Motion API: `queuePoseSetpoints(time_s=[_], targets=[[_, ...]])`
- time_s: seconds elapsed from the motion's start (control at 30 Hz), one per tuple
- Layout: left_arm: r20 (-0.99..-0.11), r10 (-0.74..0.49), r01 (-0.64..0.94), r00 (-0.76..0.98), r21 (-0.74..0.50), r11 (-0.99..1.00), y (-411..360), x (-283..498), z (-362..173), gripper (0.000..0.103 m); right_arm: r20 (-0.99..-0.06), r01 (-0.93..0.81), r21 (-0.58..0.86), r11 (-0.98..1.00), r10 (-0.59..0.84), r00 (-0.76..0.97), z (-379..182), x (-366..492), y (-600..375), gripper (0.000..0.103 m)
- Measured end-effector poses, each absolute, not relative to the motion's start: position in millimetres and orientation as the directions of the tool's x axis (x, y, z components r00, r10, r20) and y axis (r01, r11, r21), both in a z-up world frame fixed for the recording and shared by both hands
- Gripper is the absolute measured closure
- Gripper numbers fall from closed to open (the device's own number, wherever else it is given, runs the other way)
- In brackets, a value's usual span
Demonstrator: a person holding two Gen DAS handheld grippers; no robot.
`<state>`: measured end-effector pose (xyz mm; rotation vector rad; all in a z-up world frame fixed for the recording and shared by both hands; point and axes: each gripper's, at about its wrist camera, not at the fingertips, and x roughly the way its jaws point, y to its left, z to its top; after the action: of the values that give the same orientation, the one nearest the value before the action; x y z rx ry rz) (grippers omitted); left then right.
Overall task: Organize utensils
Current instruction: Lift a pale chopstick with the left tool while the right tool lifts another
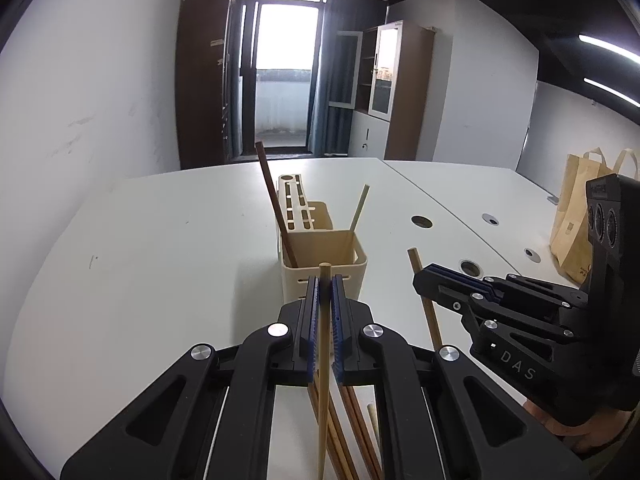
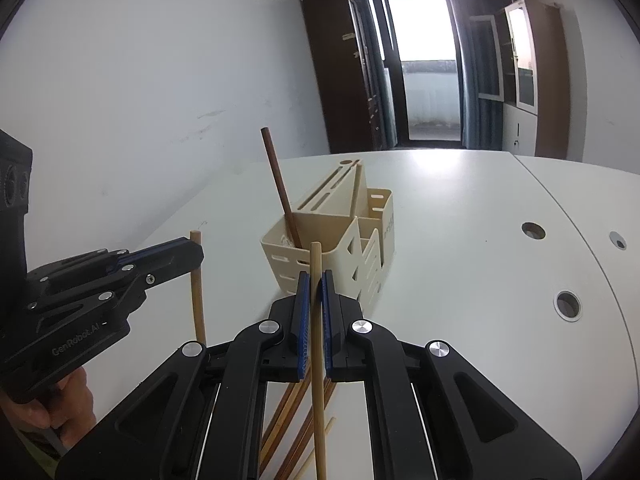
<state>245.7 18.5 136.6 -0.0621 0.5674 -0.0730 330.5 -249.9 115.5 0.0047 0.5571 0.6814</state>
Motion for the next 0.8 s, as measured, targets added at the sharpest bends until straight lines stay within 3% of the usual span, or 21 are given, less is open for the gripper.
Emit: queuePoseSetpoints(time_s=[0.37,0.8], targets=[[-0.441,-0.109,0.068,0.891,-0.109,0.992,25.6,261.3,160.9,0.097,-0.357,-0.613,0.173,0.771,0.629,0.691,142.9,343.6,-246.3,0.096],[-0.294,-0.034,0.017,0.955,-0.061,0.998,21.2,255.5,187.2,0.097,-0.231,-0.665,0.130,0.736,0.674,0.701,158.1,358.6,-243.0,0.096]])
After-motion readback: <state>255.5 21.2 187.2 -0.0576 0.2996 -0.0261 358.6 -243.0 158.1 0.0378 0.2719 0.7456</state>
